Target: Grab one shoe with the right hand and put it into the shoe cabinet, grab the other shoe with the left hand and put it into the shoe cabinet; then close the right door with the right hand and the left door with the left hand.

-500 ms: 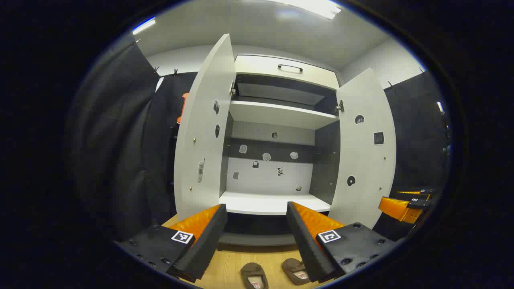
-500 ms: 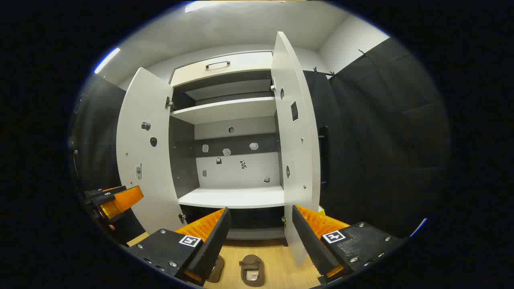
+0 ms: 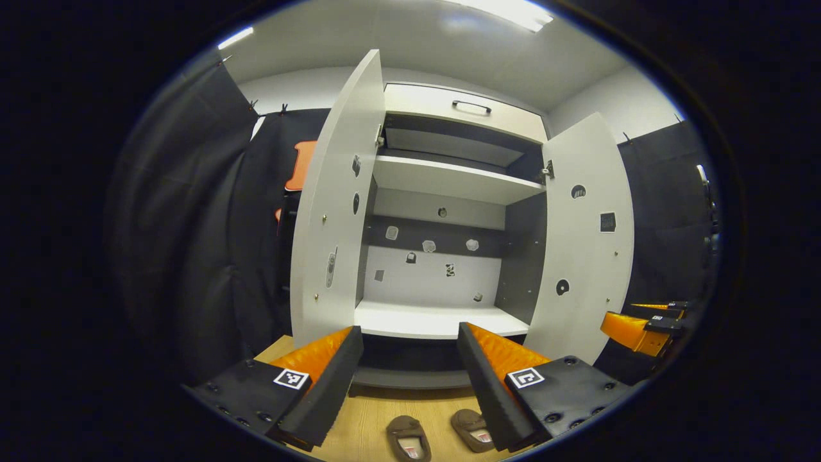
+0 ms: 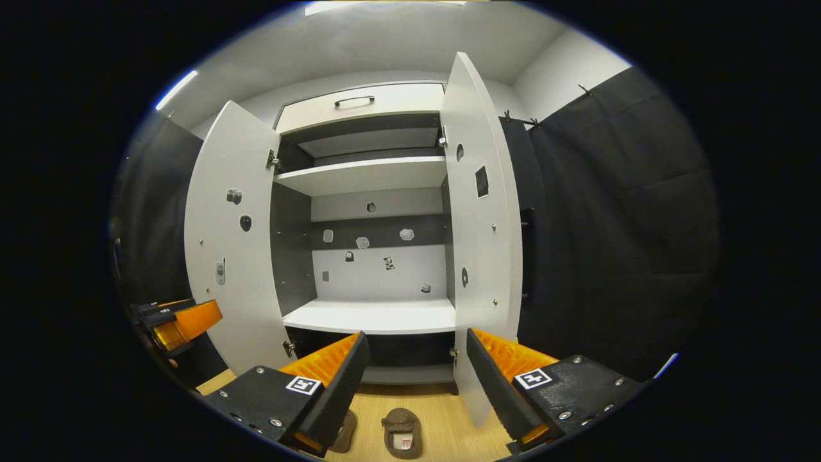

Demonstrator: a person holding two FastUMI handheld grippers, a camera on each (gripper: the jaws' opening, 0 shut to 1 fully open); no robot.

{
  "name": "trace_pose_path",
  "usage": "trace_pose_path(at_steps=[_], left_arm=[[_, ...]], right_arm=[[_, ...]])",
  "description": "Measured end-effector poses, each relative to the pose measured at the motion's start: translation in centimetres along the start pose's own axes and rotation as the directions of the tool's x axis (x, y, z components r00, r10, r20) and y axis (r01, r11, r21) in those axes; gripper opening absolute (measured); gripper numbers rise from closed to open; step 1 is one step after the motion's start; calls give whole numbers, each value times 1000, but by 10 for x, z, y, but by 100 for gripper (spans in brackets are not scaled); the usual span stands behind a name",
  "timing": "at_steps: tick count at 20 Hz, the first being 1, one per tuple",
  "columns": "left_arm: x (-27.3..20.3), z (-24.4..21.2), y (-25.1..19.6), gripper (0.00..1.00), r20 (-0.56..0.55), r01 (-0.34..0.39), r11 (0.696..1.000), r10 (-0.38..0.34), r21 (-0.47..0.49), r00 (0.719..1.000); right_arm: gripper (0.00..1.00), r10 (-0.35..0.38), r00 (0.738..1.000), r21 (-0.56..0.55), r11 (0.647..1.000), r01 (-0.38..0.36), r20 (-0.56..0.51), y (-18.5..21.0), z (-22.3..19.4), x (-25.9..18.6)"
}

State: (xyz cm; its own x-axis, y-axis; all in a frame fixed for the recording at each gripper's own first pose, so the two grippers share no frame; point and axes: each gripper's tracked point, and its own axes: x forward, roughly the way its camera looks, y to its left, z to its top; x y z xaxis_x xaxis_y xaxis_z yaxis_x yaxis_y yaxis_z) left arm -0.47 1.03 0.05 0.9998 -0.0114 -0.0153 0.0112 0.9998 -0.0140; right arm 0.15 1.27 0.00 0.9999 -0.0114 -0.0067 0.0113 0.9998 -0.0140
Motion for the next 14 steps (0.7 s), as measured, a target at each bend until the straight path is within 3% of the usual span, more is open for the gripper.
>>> trace_pose_path(at_steps=[4, 7, 9, 10, 14], left_arm=[[0, 3, 4, 96, 7, -8, 1000, 8, -8, 1000], [-3, 1, 5, 96, -3, -1, 999, 1, -35, 1000], [-4, 1, 11, 99, -2, -14, 1000, 14, -27, 1000], [-6, 1, 13, 94, -3, -18, 999, 18, -27, 1000], [-12, 6, 23, 96, 6, -35, 999, 35, -18, 999]], right_arm=[[94, -4, 1000, -40, 999, 4, -3, 5, -3, 0], [94, -3, 999, -67, 998, 1, -39, 7, -28, 5], [94, 17, 997, -77, 997, -23, -76, 12, -59, 14], [94, 17, 993, -84, 996, -26, -115, 12, -81, 17], [94, 12, 964, -88, 995, -37, -265, 10, -173, 31]])
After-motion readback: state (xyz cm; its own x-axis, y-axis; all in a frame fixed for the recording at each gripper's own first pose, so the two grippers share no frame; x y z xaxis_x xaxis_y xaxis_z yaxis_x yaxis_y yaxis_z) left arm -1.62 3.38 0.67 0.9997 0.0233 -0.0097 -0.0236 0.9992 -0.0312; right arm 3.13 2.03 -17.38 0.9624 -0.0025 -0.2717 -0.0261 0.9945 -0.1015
